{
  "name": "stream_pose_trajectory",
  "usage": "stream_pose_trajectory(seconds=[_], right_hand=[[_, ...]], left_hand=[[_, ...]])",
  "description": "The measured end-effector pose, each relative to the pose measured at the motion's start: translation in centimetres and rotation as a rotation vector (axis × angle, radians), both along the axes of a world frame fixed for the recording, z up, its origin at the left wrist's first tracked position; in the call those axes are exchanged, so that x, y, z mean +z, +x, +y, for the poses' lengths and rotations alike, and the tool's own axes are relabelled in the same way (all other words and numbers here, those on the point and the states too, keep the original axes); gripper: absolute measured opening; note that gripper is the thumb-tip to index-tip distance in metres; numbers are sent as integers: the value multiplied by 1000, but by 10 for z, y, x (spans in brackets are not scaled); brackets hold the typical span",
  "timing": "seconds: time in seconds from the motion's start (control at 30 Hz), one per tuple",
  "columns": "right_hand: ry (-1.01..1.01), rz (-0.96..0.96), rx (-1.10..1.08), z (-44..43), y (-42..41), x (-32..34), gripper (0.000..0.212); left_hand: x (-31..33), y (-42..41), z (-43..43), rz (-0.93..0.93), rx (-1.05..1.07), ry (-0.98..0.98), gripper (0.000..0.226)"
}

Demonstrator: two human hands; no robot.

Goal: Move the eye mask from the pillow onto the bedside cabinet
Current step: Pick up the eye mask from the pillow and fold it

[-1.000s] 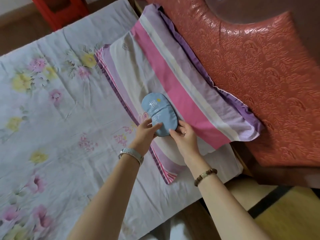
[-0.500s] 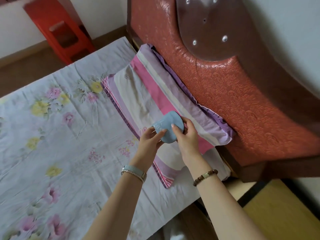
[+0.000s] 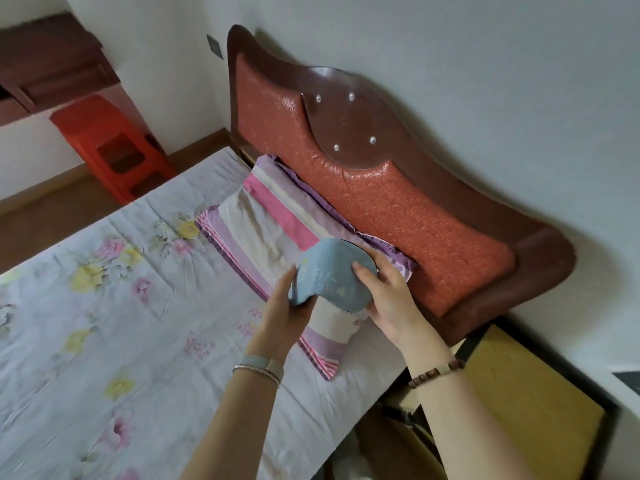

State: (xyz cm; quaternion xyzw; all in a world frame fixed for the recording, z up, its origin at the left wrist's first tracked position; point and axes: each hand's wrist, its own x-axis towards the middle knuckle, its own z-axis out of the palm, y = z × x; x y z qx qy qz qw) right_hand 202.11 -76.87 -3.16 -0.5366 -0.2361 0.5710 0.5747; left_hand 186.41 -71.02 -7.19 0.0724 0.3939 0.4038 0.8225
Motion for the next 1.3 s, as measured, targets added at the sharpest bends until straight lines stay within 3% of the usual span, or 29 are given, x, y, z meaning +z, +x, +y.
stream_pose_trajectory(seconds=[0.07, 0.27, 0.47, 0.73, 0.83, 0.9, 1.03, 1.13, 1.23, 1.3], right_hand=[[-10, 31, -42, -17, 0, 3, 25], [-20, 63, -215, -57, -12, 3, 25], [-49, 66, -339, -90, -35, 1, 30], [-136, -301, -345, -124, -68, -9, 26], [-144, -374, -266, -130, -76, -6, 13], [-169, -340, -169, -133, -79, -3, 12], [-244, -25, -105, -138, -78, 3, 43], [-293, 109, -109, -140, -73, 3, 59], [-273, 196, -129, -143, -65, 4, 56], [-240, 152, -142, -143, -61, 4, 50]], left_hand=[[6, -7, -9, -8, -53, 39, 21], [25, -32, -35, -16, -266, 179, 45], [33, -59, -60, -36, -408, 187, 57], [49, -76, -89, 17, -413, 245, 44], [54, -77, -98, 40, -432, 285, 41], [57, -75, -104, 59, -426, 282, 40], [57, -65, -119, 74, -429, 241, 31], [58, -53, -131, 116, -448, 198, 34], [59, -41, -139, 241, -475, 264, 26], [61, -36, -143, 392, -490, 399, 20]])
